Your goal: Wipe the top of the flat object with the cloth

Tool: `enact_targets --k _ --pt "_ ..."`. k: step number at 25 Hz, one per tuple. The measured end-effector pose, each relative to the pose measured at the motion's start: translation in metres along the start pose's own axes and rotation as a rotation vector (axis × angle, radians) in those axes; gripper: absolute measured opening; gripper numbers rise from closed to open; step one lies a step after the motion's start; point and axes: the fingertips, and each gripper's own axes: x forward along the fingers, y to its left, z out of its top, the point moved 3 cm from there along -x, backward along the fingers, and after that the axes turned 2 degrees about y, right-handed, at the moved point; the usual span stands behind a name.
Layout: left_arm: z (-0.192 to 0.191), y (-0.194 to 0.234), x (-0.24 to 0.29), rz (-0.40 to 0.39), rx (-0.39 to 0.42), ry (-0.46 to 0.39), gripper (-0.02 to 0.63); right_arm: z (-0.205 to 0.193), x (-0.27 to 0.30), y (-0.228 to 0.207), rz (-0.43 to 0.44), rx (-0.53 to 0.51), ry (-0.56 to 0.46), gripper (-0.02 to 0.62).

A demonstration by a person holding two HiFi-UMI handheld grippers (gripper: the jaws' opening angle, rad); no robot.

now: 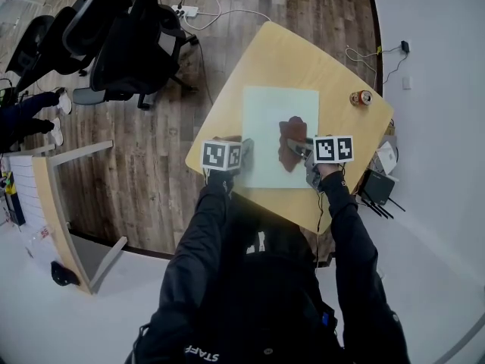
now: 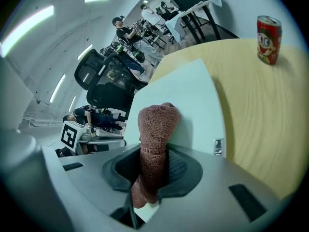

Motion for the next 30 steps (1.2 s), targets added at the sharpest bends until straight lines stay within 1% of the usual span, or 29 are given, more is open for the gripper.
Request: enact_targets --k 10,13,14,16,18,21,23,26,29,30 --pt "-0.001 -0.002 0.001 0.006 0.003 -0.007 0.153 -0.003 -0.045 -0.04 -0.088 0.0 -0.037 0.109" --pt "-0.001 -0.002 0.001 0.006 0.002 -0.009 0.153 -0.003 -0.06 -0.041 -0.138 -0.025 -0.054 0.107" --pt "-0.001 -0.002 0.001 0.004 0.003 -0.01 0.153 -0.002 -0.064 -0.035 -0.138 -0.038 -0.059 0.107" --pt "-0.001 -0.001 0.0 -0.004 0.001 -0.007 0.153 -0.002 -0.068 -0.015 -0.095 -0.055 -0.075 0.107" --pt "-0.001 -0.001 0.0 -0.014 -0.001 -0.003 0.153 -0.002 -0.067 0.012 -0.024 -0.053 -0.101 0.107" --pt "-0.001 -0.001 0.001 -0.02 -0.002 0.001 0.153 -0.004 -0.052 0.052 0.087 -0.023 -0.129 0.107" --pt "-0.001 -0.001 0.001 -0.021 -0.002 0.003 0.153 -0.01 -0.034 0.074 0.14 -0.001 -0.138 0.107" --pt "-0.001 -0.002 0.001 -0.028 -0.003 0.004 0.153 -0.022 -0.003 0.099 0.196 0.034 -0.13 0.107" --pt "0.0 -0.001 0.002 -0.034 -0.006 0.001 0.153 -0.031 0.025 0.113 0.269 0.107 -0.122 0.107" --pt "0.0 -0.001 0.002 -0.034 -0.007 0.001 0.153 -0.033 0.033 0.112 0.278 0.132 -0.123 0.107"
